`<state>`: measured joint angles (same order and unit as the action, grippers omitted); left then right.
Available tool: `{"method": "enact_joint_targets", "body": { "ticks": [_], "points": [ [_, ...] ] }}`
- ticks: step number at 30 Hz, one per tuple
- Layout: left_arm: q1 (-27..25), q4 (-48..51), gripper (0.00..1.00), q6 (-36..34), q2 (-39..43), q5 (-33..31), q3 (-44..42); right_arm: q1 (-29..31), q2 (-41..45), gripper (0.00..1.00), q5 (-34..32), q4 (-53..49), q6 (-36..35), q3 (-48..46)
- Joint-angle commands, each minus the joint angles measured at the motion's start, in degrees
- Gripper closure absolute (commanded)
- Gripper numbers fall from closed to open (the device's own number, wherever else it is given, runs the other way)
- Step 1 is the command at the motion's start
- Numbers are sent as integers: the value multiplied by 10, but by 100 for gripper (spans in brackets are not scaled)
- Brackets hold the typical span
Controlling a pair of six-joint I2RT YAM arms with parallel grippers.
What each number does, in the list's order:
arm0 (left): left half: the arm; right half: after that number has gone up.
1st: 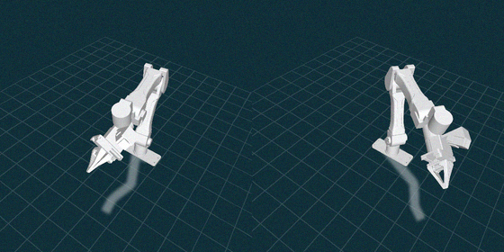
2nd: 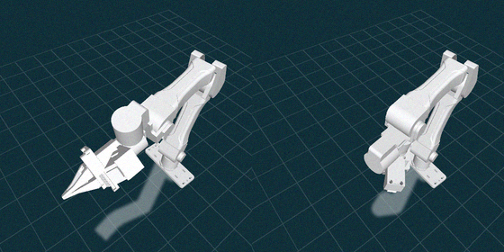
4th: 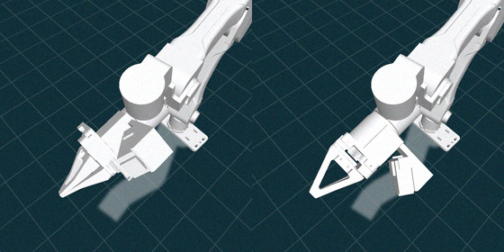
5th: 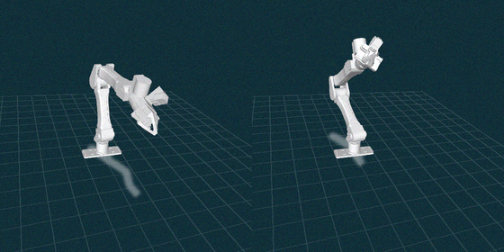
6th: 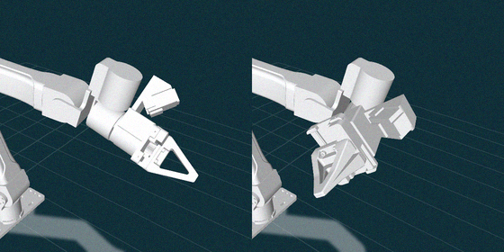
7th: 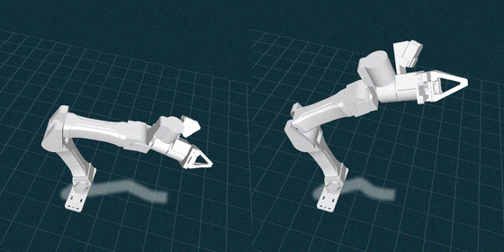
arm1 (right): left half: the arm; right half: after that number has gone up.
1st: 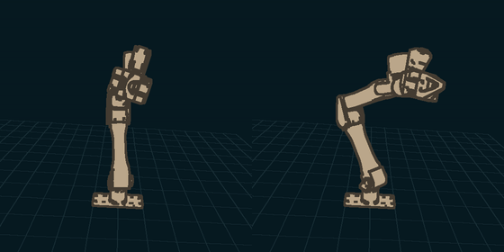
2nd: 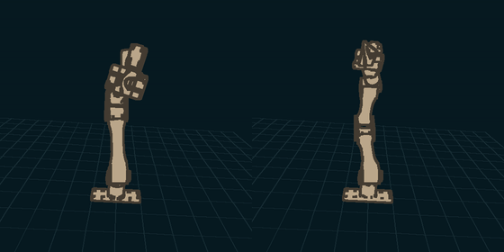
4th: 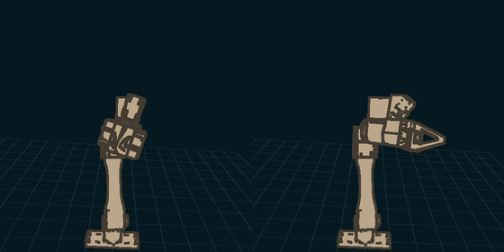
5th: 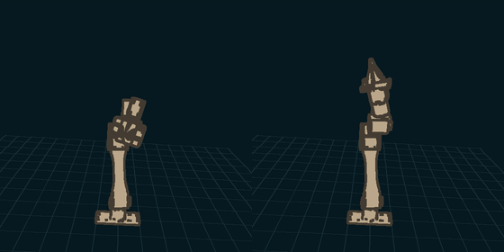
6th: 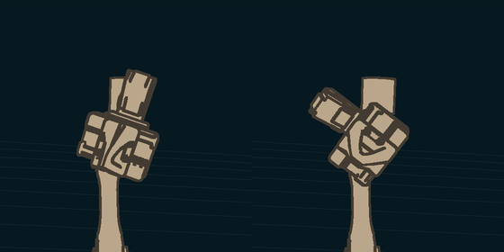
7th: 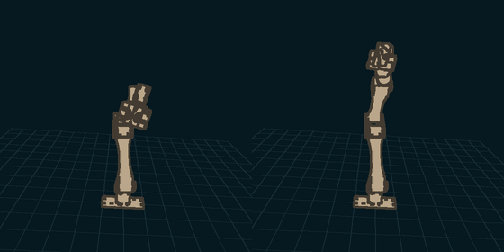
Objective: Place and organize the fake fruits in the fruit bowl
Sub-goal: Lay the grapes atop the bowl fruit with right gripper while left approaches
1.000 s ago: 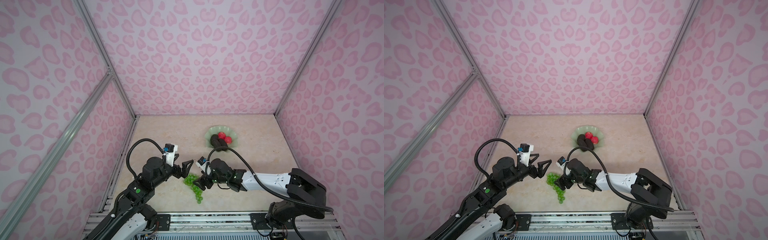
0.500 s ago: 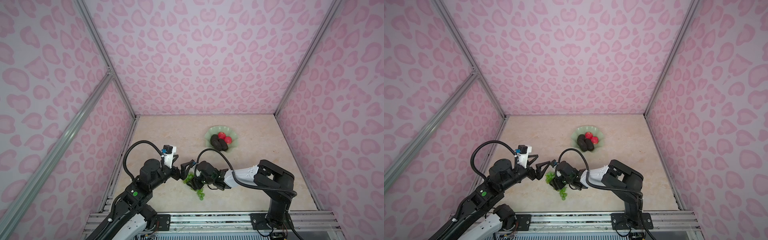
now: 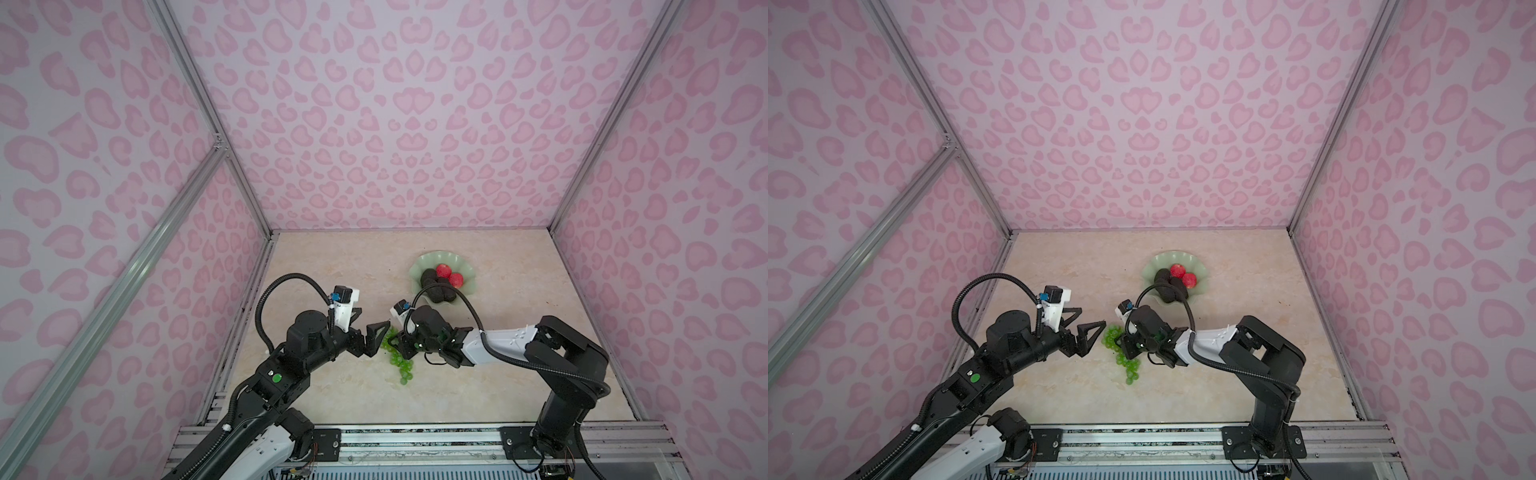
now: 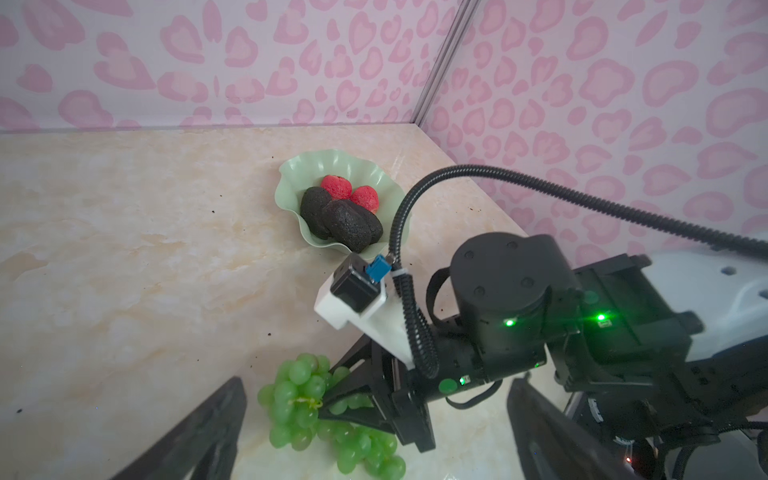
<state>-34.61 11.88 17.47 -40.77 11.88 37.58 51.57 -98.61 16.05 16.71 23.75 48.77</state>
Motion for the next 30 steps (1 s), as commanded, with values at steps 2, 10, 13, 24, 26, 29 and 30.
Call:
{"method": "enact_joint_targets", "body": {
  "ticks": [2, 10, 13, 24, 26, 29, 30],
  "points": [
    [0, -36, 1, -25, -42, 58, 29, -30, 48, 85, -19, -58, -16, 27],
    [-1, -46, 1, -62, -132, 124, 88, -128, 129, 86, -28, -161, -63, 79],
    [-2, -48, 1, -69, -170, 142, 111, -164, 139, 86, -25, -173, -77, 88],
    [-10, -48, 1, -77, -300, 134, 164, -285, 88, 86, 13, -156, -81, 114],
    [-11, -44, 1, -81, -320, 126, 172, -298, 63, 86, 28, -149, -76, 120],
    [-13, -39, 1, -82, -343, 112, 180, -308, 28, 86, 38, -139, -76, 128],
    [-13, -40, 1, -83, -350, 105, 183, -309, 17, 86, 39, -135, -76, 130]
  ]
}}
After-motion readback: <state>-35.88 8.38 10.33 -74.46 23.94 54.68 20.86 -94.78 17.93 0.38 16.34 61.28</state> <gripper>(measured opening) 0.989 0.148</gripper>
